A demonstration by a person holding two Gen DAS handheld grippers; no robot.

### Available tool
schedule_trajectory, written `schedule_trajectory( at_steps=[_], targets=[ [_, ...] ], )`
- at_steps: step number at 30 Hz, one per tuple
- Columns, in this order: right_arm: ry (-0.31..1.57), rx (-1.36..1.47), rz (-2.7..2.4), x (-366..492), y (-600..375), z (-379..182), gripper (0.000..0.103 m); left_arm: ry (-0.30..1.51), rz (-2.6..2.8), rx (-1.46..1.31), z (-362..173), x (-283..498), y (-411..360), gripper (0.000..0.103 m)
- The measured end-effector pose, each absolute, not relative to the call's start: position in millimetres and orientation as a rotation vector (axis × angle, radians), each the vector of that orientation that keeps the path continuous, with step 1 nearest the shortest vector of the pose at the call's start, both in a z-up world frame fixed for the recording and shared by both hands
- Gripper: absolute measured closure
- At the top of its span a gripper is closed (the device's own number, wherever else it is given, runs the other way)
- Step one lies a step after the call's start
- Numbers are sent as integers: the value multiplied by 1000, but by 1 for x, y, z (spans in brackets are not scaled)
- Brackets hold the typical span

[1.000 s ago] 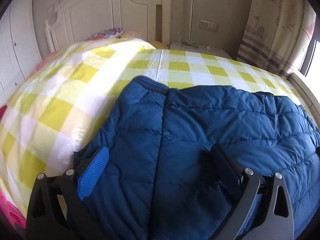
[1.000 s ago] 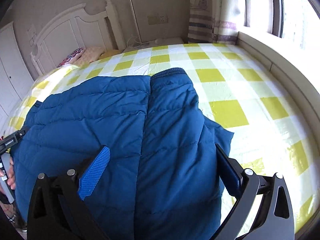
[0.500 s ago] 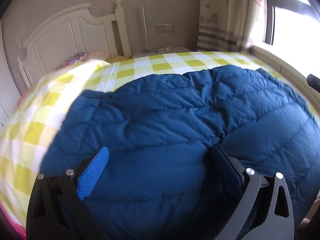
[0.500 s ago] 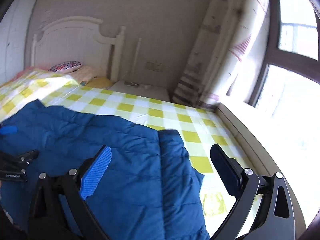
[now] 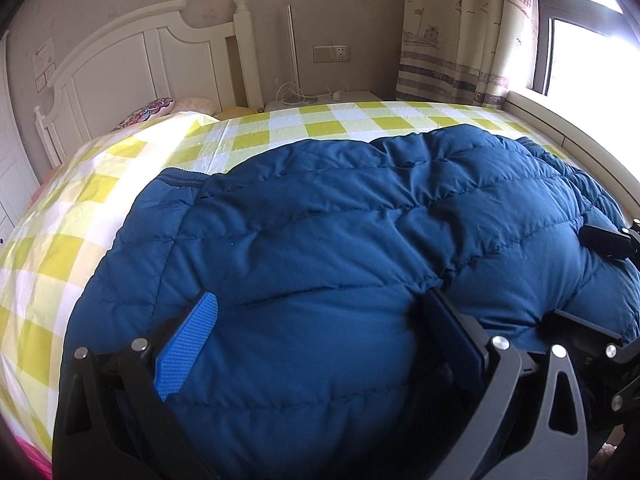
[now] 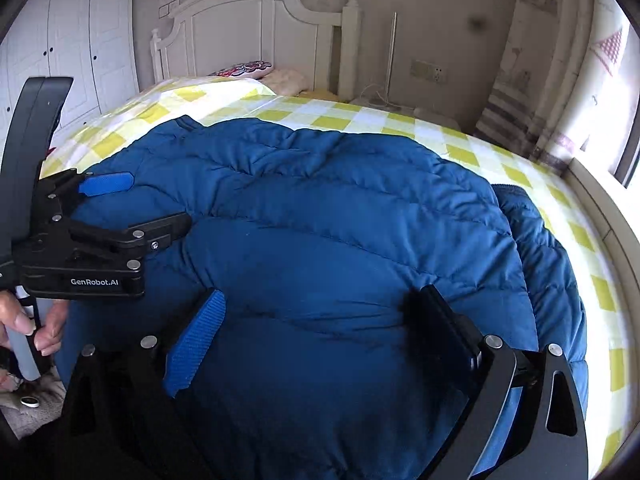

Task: Fold large clothes
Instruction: 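Fold the jacket over onto itself again with both grippers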

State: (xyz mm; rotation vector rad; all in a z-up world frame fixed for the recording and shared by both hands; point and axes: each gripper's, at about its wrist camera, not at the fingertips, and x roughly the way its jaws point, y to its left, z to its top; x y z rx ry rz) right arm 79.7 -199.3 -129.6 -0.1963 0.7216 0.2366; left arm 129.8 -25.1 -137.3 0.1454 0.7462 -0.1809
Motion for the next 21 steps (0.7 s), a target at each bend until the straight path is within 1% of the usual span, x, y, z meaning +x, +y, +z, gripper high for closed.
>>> schedule_trajectory(
  at_steps=[3,5,8,10,15,18,21],
  targets=[
    [704,-183,195,73,-215,-117,12,745,-186,140,-138,129,-24,2],
    [684,-144,103,74,-243,-111,12,747,-189,136,-138,129,-23,2],
    [713,-31,83,82,-286,-125,12,747,-191,131,-138,130,-22,2],
    [715,31,122,82,-298,-131,11,746,-195,123,-138,130,-21,2],
    [707,-29,67,71,-284,-119,11,757,-187,123,-134,126,-17,2],
    [630,-67,179,41,-265,-107,11,728,-189,83,-121,100,0,3],
    [591,-150,262,16,-241,-104,11,692,-184,68,-113,70,19,2]
  ],
)
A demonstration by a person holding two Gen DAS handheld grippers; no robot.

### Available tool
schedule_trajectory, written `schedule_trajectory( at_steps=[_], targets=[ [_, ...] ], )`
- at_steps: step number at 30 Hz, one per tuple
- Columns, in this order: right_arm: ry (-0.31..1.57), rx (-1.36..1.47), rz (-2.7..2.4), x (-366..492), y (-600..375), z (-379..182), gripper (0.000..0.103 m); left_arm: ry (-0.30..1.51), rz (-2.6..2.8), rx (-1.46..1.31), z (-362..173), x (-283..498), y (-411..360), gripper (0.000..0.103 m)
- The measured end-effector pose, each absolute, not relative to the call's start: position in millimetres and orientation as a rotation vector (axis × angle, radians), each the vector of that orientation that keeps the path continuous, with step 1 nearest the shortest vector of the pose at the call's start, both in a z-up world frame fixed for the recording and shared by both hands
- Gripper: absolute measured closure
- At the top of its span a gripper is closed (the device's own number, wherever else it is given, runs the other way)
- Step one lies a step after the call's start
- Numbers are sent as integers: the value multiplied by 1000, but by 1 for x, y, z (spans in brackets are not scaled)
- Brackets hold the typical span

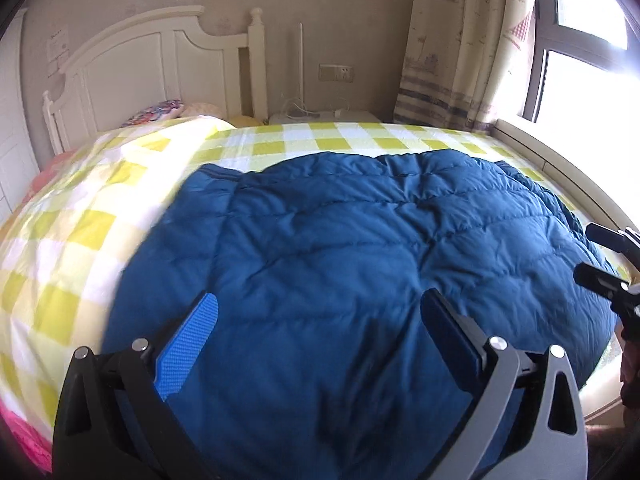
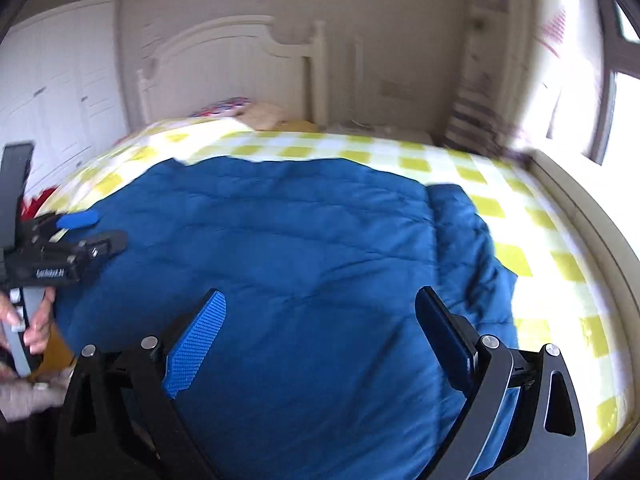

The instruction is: Fold large clothes

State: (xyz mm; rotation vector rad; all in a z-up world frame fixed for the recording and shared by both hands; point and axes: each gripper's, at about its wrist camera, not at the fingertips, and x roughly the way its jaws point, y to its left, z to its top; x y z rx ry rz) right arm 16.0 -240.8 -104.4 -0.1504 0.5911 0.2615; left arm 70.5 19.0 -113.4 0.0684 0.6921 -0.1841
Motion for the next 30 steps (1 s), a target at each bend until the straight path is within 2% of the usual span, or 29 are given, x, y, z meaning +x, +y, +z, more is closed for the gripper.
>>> schedule_trajectory(
  at_steps=[5,8,12,24,28,30],
  targets=[
    [620,-271,333,6,-199,-125,11,733,-109,152,-138,53,42,2],
    [629,-249,350,8,-205,-133,11,643,-143,181,-148,34,56,2],
    [629,-212,275,3,-236,-125,12,653,-152,143,-146,28,74,2],
    [636,284,147,-69,-389,-150,14,685,-115,96,-147,26,91,2],
    [643,481,287,-77,-399,-172,23,685,-108,97,-148,28,90,2],
    [626,526,321,-77,-398,-174,21,686,-109,100,-148,28,91,2]
  ],
)
